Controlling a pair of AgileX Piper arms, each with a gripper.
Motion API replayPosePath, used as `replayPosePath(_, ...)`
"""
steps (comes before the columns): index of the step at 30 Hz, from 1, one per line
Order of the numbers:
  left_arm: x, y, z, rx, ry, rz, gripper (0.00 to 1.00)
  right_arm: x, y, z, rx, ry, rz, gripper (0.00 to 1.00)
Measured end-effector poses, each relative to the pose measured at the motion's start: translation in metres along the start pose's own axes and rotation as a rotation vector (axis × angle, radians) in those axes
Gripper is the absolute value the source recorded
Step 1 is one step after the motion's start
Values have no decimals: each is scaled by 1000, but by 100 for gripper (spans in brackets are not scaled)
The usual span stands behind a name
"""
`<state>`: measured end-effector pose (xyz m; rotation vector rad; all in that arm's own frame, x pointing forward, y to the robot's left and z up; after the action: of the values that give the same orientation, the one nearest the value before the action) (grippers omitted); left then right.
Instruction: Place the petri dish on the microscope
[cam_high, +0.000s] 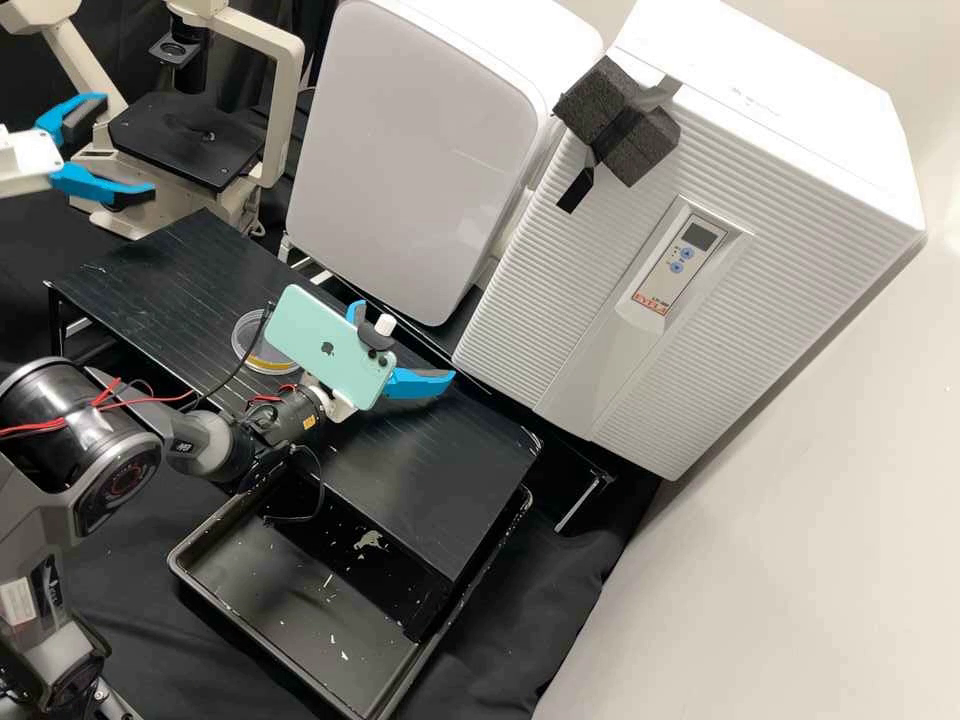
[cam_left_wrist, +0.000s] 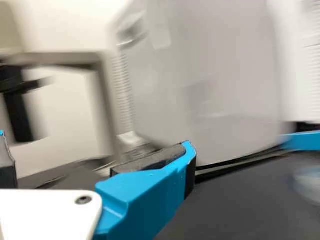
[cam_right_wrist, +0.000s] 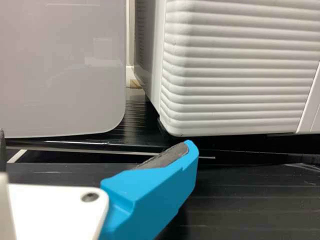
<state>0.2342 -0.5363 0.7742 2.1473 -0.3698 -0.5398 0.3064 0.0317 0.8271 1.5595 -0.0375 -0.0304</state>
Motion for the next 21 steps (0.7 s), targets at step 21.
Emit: replayPosePath(21,66,-48,96,53,-311,-278,100,0,0,0,0,0,0,100)
